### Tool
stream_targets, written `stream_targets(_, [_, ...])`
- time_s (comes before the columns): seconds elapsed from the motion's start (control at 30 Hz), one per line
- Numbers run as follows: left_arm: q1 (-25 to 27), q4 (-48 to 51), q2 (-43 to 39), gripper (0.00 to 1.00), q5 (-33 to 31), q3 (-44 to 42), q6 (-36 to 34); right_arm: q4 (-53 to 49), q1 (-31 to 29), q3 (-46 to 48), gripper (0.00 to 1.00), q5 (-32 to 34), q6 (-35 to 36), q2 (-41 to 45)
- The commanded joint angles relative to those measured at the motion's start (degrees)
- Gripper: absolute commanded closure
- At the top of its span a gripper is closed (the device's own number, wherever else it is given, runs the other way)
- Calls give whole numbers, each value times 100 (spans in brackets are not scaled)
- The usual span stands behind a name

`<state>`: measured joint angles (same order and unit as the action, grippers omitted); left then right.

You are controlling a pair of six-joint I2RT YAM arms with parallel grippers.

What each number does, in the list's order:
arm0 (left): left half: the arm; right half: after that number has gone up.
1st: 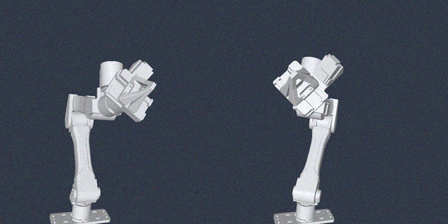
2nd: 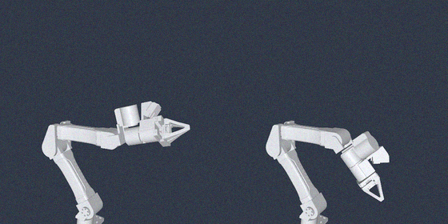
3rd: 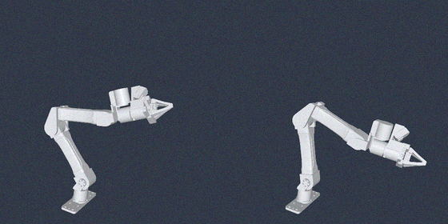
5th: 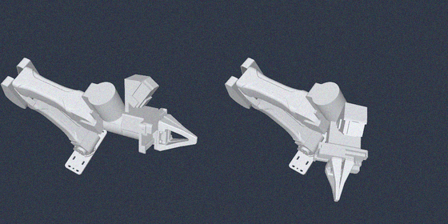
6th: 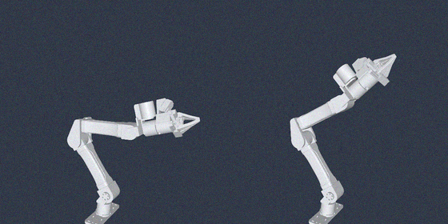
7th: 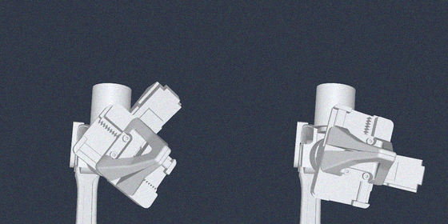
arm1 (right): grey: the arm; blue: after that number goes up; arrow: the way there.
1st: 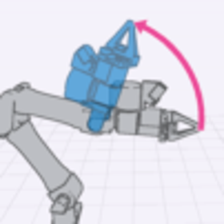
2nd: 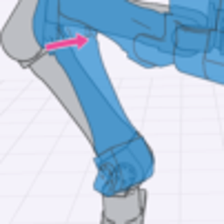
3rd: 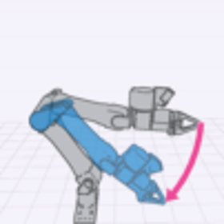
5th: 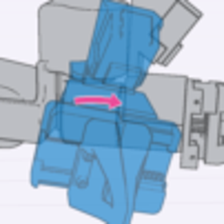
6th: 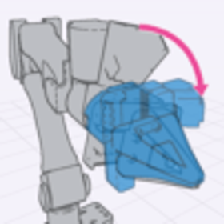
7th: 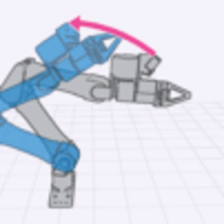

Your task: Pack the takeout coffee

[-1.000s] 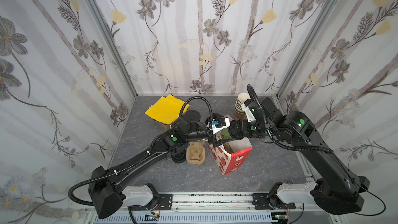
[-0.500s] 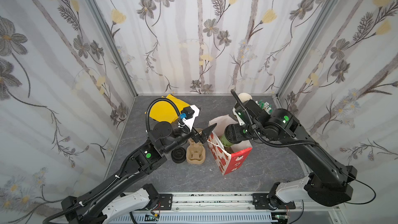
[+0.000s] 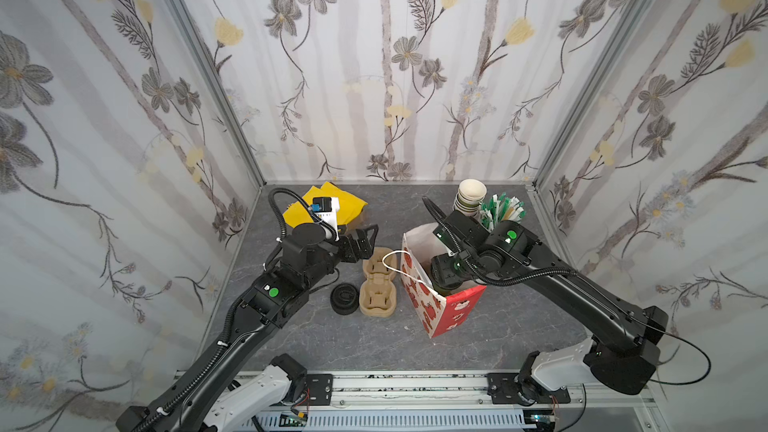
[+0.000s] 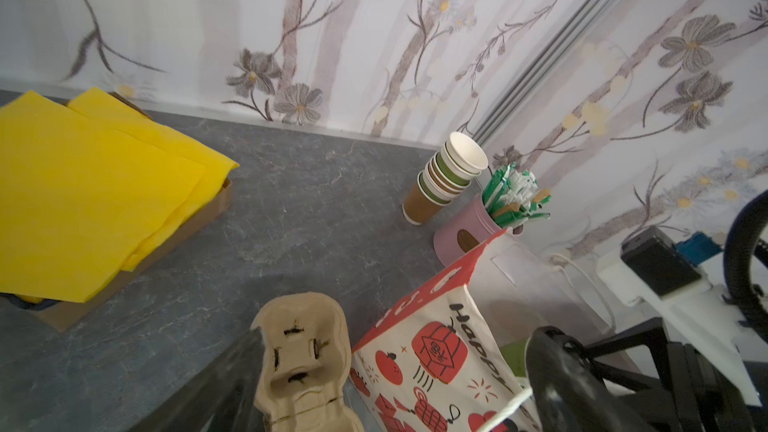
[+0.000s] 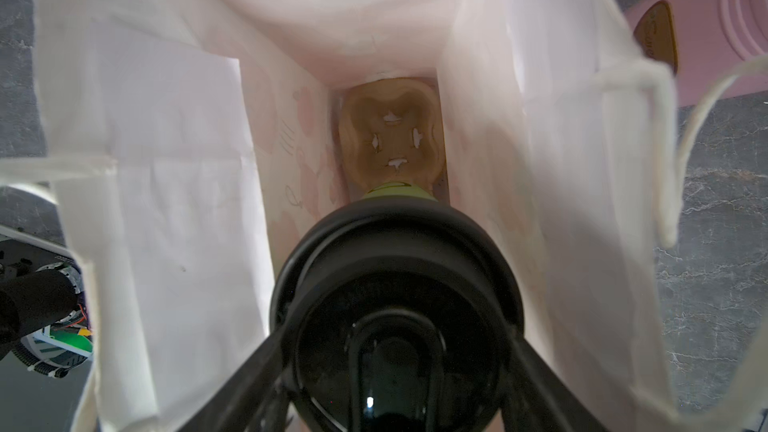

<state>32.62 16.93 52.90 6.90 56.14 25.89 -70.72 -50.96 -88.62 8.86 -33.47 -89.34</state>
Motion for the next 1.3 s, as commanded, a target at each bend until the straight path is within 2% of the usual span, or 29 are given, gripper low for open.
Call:
stream_targets(0.0, [-169, 99, 102, 0, 1085, -37, 10, 407, 48, 159, 30, -26, -89, 35])
stream_targets(0.1, [-284, 118, 185, 1, 1610, -115, -101, 473, 103, 264, 30, -123, -65, 23])
stream_targets(0.3, [-368, 127, 270, 5, 2203, -272, -282, 492, 183, 334, 30, -192, 12, -45])
stream_targets(0.77, [-370, 101, 626, 20, 2577, -387, -427, 636, 319, 547, 30, -328, 206, -171])
stream_targets(0.97, [-370, 68, 711, 31, 2698, -392, -462, 600, 298, 528, 31, -420, 210, -399])
stream_targets(1.27, [-365, 30, 717, 41, 2848, -420, -530, 251, 186, 256, 31, -315, -129, -523])
